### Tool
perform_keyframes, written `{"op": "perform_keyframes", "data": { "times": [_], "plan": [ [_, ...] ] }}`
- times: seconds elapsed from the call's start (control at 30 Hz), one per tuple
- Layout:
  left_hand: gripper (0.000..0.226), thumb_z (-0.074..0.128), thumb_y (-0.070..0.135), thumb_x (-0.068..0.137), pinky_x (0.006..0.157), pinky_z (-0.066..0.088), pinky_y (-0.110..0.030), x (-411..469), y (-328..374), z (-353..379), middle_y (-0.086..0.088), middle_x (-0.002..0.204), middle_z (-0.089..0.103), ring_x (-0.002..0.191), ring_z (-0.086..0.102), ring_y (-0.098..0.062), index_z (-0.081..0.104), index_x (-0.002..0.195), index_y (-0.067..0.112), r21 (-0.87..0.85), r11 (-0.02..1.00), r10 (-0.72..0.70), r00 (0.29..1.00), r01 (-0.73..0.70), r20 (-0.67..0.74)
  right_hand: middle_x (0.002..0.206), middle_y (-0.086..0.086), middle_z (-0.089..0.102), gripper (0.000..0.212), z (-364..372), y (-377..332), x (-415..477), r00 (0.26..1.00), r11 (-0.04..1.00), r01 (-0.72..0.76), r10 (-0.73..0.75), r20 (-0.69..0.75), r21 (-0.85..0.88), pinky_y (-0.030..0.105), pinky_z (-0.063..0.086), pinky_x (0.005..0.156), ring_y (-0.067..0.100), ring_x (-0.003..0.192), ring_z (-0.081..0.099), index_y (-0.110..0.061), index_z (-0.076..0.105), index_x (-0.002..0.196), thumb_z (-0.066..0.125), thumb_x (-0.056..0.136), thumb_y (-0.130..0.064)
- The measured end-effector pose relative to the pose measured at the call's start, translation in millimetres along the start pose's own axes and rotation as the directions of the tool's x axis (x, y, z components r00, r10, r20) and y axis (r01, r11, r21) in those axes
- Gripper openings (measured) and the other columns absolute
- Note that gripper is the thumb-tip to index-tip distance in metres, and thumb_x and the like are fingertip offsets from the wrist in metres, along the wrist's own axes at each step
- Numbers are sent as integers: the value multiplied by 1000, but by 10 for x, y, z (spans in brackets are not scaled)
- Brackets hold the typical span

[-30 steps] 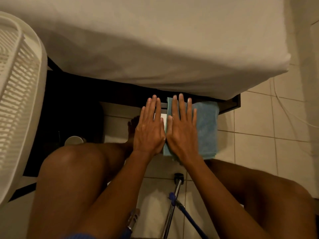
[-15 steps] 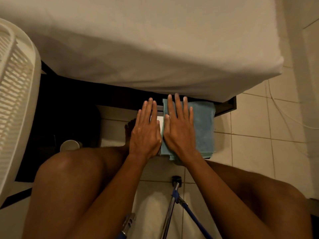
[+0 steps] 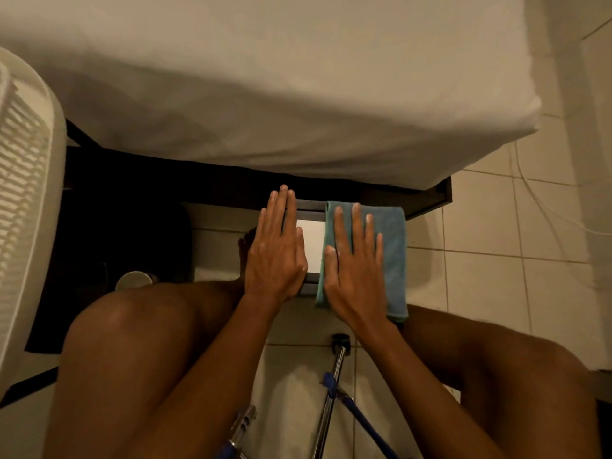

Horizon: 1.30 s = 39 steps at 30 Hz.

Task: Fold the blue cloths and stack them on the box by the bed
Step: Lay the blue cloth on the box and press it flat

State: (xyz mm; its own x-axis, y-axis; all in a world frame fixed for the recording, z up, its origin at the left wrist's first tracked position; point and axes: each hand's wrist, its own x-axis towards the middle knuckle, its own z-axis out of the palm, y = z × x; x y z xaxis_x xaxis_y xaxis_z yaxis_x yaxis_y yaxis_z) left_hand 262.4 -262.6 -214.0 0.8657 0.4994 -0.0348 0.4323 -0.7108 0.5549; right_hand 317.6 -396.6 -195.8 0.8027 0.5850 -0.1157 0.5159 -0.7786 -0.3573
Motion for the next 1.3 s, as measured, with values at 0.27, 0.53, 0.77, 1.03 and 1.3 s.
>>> {"op": "perform_keyframes", "data": {
  "times": [0.27, 0.53, 0.77, 1.03, 1.3],
  "plan": [
    [60, 19, 31, 104, 125, 5, -39, -13, 35, 11, -9, 165, -2, 153, -6, -18, 2, 156, 8, 94, 996, 4, 1000, -4, 3, 167, 3, -8, 64, -33, 161, 85, 998, 998, -41, 43, -50, 37, 47, -3, 124, 20, 153, -11, -25, -1, 159, 29, 104, -37],
    [62, 19, 34, 104, 125, 3, -36, 18, 242, 69, -6, 165, -6, 152, -10, -14, -2, 156, 10, 84, 988, 119, 989, -127, 91, 167, 1, -5, 61, -53, 249, 151, 995, 994, -70, 75, -66, 83, 45, -2, 125, 17, 153, -9, -27, 1, 159, 26, 104, -36],
    [61, 21, 33, 104, 125, 6, -37, 1, 251, 72, -5, 165, -6, 152, -10, -14, -2, 157, 11, 127, 985, 111, 991, -120, 81, 167, 1, -6, 61, -96, 361, 182, 996, 998, -66, 67, -50, 26, 44, -3, 124, 17, 154, -8, -30, -2, 158, 24, 104, -39],
    [62, 22, 33, 104, 125, 7, -38, -3, 264, 54, -5, 165, -5, 152, -8, -15, -1, 157, 11, 152, 982, 103, 991, -116, 89, 167, 3, -7, 61, -37, 330, 117, 987, 990, -140, 142, -69, 33, 46, -1, 124, 18, 154, -9, -28, -3, 158, 19, 103, -41],
    [61, 23, 34, 104, 125, 9, -38, 7, 246, 54, -2, 165, -5, 152, -9, -13, -1, 157, 14, 122, 987, 93, 993, -103, 79, 167, 3, -7, 61, -15, 295, -113, 987, 988, -151, 153, -58, 30, 45, 1, 124, 18, 154, -9, -26, -2, 159, 15, 103, -45]
  ]
}}
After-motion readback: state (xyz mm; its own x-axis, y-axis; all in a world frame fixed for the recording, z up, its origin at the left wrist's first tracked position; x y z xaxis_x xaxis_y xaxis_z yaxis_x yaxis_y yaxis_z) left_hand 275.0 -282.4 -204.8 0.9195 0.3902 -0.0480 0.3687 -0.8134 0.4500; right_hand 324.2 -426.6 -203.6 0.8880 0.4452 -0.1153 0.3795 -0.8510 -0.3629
